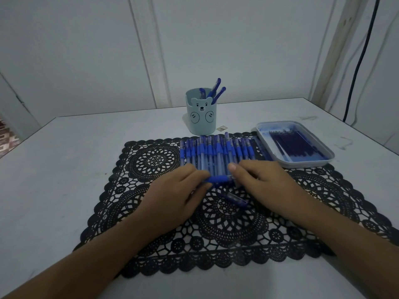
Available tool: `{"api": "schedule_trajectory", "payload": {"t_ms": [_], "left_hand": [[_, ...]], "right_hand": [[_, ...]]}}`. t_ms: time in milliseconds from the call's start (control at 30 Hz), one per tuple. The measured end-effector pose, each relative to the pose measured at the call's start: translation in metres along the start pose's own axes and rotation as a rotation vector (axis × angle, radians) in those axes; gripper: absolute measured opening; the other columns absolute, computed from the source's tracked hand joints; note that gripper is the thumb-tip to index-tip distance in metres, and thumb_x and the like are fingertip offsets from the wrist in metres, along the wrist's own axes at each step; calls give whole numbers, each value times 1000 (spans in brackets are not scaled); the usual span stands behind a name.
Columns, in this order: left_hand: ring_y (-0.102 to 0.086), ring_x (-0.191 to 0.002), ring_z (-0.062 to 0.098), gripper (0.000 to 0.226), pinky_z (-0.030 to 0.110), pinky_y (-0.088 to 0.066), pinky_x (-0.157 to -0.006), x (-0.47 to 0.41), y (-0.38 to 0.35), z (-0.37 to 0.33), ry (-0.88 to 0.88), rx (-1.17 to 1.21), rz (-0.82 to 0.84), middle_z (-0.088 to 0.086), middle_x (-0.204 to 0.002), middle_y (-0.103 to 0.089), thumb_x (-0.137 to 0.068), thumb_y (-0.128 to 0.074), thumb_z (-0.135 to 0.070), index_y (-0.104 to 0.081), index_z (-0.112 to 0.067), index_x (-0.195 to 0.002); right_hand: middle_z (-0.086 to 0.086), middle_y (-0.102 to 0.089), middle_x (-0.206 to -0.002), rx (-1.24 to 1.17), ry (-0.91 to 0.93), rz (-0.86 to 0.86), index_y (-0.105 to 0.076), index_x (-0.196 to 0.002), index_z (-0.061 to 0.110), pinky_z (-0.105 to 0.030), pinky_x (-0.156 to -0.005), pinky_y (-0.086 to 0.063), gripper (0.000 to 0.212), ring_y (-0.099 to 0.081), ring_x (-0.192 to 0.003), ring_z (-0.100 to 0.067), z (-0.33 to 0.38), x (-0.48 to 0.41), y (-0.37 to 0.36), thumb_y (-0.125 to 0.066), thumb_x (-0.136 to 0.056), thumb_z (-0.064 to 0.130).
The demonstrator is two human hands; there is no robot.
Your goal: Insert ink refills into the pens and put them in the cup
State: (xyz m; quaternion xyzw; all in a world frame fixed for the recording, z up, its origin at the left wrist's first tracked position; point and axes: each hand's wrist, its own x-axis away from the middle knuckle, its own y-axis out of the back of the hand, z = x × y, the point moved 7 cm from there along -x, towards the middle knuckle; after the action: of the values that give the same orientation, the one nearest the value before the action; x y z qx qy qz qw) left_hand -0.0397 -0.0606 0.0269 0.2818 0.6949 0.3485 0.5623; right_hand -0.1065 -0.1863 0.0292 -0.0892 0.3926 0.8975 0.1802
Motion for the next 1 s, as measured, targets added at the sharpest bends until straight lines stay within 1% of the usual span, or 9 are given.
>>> {"api": "schedule_trajectory", "payload": {"t_ms": [267,333,467,567,633,733,800,900,1000], "left_hand": [[-46,-58,0,32,11,-38,-49,2,3,1,36,55,12,-13,-72,-58,-93,-38,-33,-64,-16,-98],[-47,-58,0,33,12,-39,-48,2,3,4,63,59,18,-16,-70,-55,-93,-37,-34,-65,-17,-97],[-49,-54,2,33,17,-41,-45,1,2,3,59,16,21,-13,-71,-56,-94,-36,-35,-64,-18,-97],[-50,-57,3,33,18,-41,-47,2,3,6,87,35,10,-13,-74,-57,-93,-36,-35,-63,-18,-99],[-50,-59,3,33,19,-42,-48,2,4,8,109,43,2,-15,-75,-57,-93,-36,-36,-63,-19,-101],[-46,-54,0,31,12,-38,-46,1,4,4,82,23,8,-17,-74,-53,-92,-38,-34,-64,-17,-98],[-45,-54,0,30,11,-37,-46,0,3,3,68,16,10,-14,-73,-55,-92,-40,-33,-64,-16,-97],[-46,-59,0,32,10,-38,-49,1,4,6,95,33,2,-16,-74,-54,-92,-39,-35,-64,-17,-99],[-43,-56,0,30,10,-36,-46,1,3,5,83,25,8,-14,-73,-55,-92,-39,-33,-64,-16,-97]], "right_hand": [[-1,-58,-69,-18,81,41,-54,-78,20,-23,-56,-39,17,-51,-65,-15,4,0,-3,-52,-88,33],[0,-60,-73,-35,80,21,-54,-80,25,-20,-56,-40,15,-51,-65,-12,5,0,-1,-52,-85,39],[4,-53,-57,-9,65,20,-52,-65,31,-23,-51,-39,32,-49,-54,-12,3,0,2,-36,-81,53],[3,-58,-71,-34,72,65,-53,-81,31,-20,-60,-43,6,-54,-67,-11,0,-1,1,-54,-86,35],[4,-58,-76,-79,75,69,-50,-89,31,-19,-63,-43,10,-54,-70,-8,1,0,0,-57,-83,35],[2,-57,-66,-43,48,20,-51,-71,29,-22,-54,-41,26,-50,-58,-10,0,-1,3,-42,-82,51],[4,-57,-66,-21,40,18,-51,-69,30,-18,-54,-39,21,-50,-60,-8,-2,-2,4,-47,-86,42],[8,-57,-77,-78,42,52,-52,-87,33,-10,-59,-40,10,-52,-70,-2,-2,-1,3,-60,-84,29],[6,-57,-69,-74,7,37,-53,-78,29,-16,-56,-41,19,-52,-63,-5,-2,-1,3,-48,-83,46]]}}
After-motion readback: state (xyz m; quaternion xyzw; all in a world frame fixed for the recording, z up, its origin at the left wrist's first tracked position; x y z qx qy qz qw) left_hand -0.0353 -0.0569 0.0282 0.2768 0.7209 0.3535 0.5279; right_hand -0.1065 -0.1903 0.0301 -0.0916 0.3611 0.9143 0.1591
